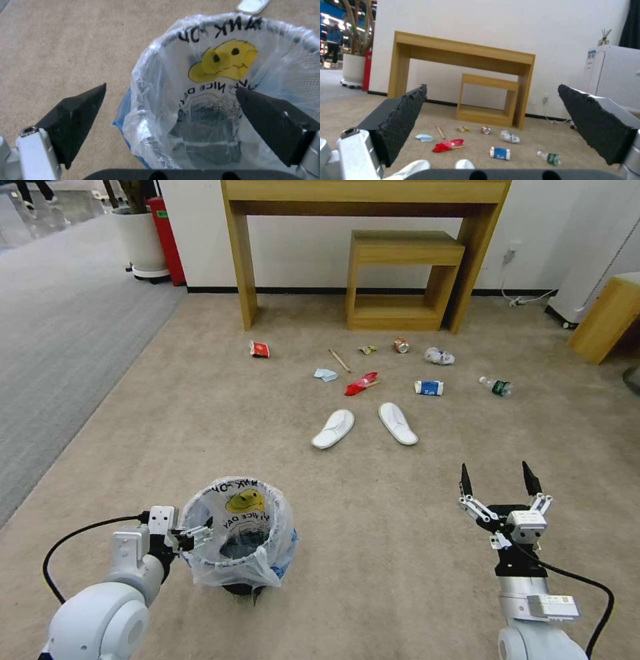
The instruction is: Pick up the trash bin and place the garbage on the floor into it.
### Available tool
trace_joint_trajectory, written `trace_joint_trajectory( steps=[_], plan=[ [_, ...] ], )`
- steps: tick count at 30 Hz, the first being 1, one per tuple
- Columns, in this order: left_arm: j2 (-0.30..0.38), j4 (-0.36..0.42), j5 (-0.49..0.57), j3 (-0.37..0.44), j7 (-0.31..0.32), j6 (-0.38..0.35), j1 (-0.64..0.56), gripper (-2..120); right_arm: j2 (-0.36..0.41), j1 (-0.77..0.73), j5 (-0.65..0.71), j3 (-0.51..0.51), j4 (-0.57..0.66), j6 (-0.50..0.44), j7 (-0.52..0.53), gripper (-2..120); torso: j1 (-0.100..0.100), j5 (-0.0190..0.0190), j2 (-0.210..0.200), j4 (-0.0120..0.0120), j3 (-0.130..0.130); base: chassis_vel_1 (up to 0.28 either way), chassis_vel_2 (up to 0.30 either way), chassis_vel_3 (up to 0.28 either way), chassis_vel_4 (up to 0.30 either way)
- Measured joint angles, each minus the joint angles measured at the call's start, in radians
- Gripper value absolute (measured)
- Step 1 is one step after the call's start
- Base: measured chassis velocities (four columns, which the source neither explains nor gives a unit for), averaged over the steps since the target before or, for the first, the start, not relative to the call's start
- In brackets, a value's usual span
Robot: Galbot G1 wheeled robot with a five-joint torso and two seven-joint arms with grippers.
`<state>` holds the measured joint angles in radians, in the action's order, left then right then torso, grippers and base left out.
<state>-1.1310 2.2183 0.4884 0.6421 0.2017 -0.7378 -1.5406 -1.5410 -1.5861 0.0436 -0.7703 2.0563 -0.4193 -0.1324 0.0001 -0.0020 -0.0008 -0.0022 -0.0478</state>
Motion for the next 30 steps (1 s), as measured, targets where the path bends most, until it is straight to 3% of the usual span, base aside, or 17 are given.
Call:
trace_joint_trajectory(
  steps=[19, 24, 25, 30],
  plan=[
    [0.002, -0.037, -0.014, -0.041, -0.007, 0.002, 0.002, 99, 0.001, 0.006, 0.0, 0.0, -0.015, -0.003, 0.0, 100, 0.0, 0.0001, 0.0, 0.0, 0.0, 0.0, 0.0, 0.0, 0.0],
    [0.001, -0.041, -0.018, -0.046, -0.012, 0.002, 0.0, 95, 0.002, 0.009, 0.0, 0.0, -0.017, -0.003, 0.0, 100, 0.0, 0.0, 0.0, 0.0, 0.0, 0.0, 0.0, 0.0, 0.0],
    [0.0, -0.042, -0.019, -0.046, -0.014, 0.002, 0.0, 87, 0.002, 0.009, 0.0, 0.0, -0.017, -0.003, 0.0, 100, 0.0, 0.0, 0.0, 0.0, 0.0, 0.0, 0.0, 0.0, 0.0],
    [-0.001, -0.045, -0.019, -0.047, -0.016, 0.002, 0.001, 79, 0.002, 0.01, 0.001, 0.0, -0.017, -0.003, 0.0, 100, 0.0, 0.0001, 0.0, 0.0, 0.0, 0.0, 0.0, 0.0, 0.0]
  ],
)
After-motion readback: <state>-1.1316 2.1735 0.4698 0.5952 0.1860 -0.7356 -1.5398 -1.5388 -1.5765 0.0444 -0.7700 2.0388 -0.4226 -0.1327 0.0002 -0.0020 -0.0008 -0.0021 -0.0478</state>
